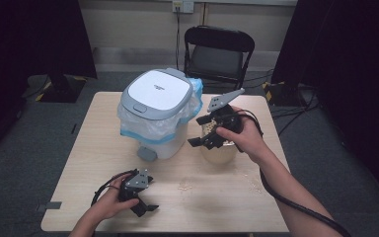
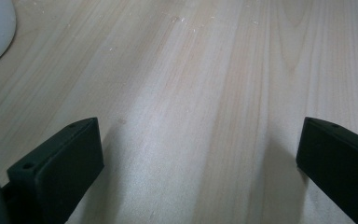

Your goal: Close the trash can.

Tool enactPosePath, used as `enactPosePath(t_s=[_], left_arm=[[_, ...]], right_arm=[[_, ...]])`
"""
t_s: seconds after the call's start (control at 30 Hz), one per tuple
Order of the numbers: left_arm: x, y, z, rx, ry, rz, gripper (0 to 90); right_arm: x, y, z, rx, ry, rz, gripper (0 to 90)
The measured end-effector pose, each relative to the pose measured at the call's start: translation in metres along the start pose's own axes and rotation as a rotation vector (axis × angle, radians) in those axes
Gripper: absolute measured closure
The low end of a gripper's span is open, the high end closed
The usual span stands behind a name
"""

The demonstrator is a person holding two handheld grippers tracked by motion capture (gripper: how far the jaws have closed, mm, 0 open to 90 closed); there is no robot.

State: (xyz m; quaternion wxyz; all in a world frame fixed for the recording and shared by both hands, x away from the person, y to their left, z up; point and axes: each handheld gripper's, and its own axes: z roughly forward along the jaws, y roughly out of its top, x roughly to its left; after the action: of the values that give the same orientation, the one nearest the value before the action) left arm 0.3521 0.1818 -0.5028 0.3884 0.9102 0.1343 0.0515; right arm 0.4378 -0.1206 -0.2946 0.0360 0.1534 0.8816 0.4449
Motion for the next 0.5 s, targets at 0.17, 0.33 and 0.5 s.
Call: enactPosePath(t_s=[0.17, 0.33, 0.5], left_arm=[[0.000, 0.000, 0.000, 0.001, 0.001, -0.001, 0.0], [0.000, 0.000, 0.000, -0.001, 0.000, -0.002, 0.0], [0.000, 0.000, 0.000, 0.002, 0.001, -0.002, 0.0]], right_arm=[[0.002, -0.009, 0.002, 0.004, 0.005, 0.002, 14.6], [0.004, -0.017, 0.004, 0.014, 0.005, -0.002, 14.6], [0.009, -0.029, 0.005, 0.016, 0.020, 0.002, 14.6]])
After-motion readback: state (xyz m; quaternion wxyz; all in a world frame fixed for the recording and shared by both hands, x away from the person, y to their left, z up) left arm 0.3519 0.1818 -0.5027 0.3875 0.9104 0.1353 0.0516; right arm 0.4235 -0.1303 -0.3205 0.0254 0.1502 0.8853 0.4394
